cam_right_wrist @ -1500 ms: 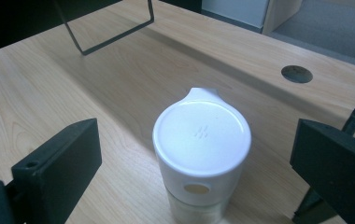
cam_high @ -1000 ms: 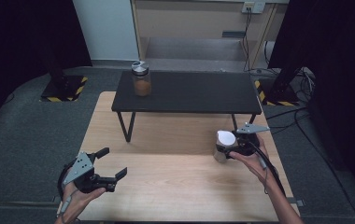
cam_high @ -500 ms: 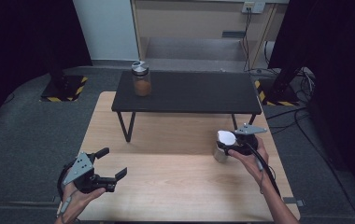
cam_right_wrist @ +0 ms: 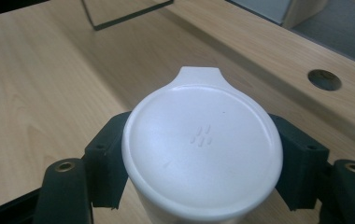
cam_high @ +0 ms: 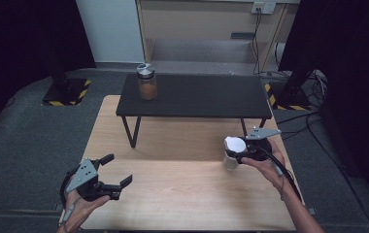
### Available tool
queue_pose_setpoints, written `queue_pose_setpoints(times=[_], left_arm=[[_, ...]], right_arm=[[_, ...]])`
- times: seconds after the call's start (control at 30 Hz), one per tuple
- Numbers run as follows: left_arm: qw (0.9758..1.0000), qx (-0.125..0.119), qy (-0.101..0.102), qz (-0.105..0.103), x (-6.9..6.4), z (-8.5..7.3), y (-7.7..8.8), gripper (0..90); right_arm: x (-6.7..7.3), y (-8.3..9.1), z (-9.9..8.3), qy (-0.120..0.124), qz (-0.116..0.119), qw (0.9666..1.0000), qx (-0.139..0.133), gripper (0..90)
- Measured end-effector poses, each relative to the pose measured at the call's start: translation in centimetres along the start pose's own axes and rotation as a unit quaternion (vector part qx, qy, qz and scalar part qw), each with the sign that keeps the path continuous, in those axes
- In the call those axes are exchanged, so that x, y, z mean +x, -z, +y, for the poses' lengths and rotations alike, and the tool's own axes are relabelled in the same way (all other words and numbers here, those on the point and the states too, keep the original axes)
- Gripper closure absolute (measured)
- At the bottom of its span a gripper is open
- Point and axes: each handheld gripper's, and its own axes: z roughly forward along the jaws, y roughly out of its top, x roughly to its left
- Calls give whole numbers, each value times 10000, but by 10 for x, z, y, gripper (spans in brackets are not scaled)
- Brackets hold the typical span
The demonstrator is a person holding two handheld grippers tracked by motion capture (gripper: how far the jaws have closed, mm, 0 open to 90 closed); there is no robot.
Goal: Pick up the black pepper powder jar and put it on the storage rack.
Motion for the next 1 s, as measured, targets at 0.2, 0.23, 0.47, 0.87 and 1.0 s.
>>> queue_pose_setpoints(times=[0.2,0.23,0.47,0.87,1.0], left_arm=[[10000,48,-14,-38,1,0,-1,6],[10000,49,-9,-38,1,0,-1,5],[10000,51,-7,-26,0,0,-1,6],[10000,67,-1,-36,1,0,-2,6],[10000,75,10,-39,1,0,-2,6]], right_arm=[[-6,12,14,243,388,9989,-41,314],[-7,14,16,273,453,9986,-86,313],[-19,30,35,483,884,9945,-273,314],[-27,60,86,813,1022,9911,-263,314],[-29,68,103,842,1064,9904,-252,314]])
